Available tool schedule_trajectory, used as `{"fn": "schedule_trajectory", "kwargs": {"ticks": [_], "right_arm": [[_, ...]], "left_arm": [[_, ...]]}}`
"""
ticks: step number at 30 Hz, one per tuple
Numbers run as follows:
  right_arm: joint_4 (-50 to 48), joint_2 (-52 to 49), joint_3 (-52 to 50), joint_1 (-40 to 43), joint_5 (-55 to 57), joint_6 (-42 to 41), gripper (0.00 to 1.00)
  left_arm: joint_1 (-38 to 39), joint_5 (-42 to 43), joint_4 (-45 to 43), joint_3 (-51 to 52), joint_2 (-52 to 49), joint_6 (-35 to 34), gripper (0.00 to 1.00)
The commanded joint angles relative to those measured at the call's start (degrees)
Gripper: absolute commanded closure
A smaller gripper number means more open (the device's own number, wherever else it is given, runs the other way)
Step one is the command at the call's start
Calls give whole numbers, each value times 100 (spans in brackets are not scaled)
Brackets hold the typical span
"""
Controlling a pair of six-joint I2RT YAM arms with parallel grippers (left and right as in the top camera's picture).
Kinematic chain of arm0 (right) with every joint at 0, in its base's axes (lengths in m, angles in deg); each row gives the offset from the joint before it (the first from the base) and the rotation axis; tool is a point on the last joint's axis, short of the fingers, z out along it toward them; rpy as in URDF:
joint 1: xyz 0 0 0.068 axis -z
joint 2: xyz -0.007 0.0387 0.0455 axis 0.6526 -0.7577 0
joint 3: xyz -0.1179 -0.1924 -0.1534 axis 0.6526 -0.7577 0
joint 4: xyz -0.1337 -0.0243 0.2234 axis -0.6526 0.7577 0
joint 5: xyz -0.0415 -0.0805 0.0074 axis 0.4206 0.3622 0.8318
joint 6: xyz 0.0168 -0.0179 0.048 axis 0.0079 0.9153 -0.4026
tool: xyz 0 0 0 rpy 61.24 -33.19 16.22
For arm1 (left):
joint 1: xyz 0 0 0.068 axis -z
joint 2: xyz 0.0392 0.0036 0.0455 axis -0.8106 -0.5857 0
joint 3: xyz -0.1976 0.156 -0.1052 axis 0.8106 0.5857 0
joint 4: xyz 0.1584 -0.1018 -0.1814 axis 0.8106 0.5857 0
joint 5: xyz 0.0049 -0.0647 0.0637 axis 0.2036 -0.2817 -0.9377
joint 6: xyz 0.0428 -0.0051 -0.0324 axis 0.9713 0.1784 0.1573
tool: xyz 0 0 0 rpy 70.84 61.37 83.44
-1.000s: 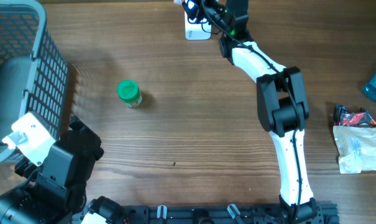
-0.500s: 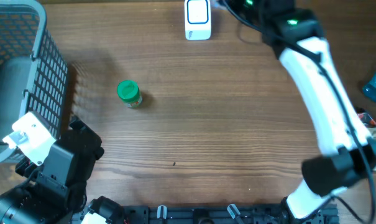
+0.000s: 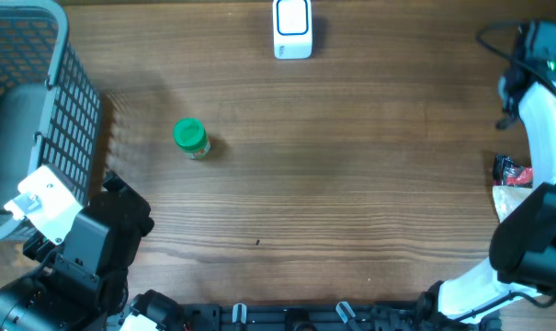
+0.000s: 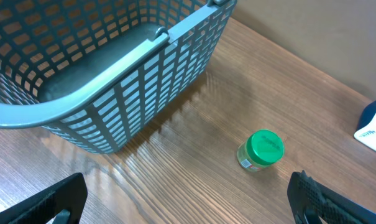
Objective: Scan the item barcode
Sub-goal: 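Carry the tissue pack right and drop it at the table's right edge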
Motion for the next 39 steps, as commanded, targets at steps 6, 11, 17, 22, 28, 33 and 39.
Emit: {"fn": "schedule_trajectory", "kwargs": {"ticks": [6,11,17,22,28,33,39], "right_arm": [[-1132,-33,-1445,787,-251,221,5],[-828,702,-579,743,-1097,1119,0],[-323,2079,533,247,-4697,1128,0],[-160,2168,229,-492,-5818,918,0],[472,1851,-369,-1386,-4673,470,0],[841,1851,-826,-1438,-4256,516,1],[940,1851,-1222,-1438,-4177,522,1]], "left_arm": [[-24,-52,0,-42,0,-70,0],[-24,-52,0,-42,0,-70,0],[-24,-52,0,-42,0,-70,0],[-24,-52,0,-42,0,-70,0],[-24,-133,-245,-42,0,-70,0],[-24,-72,-560,-42,0,-70,0],[-33,887,-1672,-44,-382,1226,0]]}}
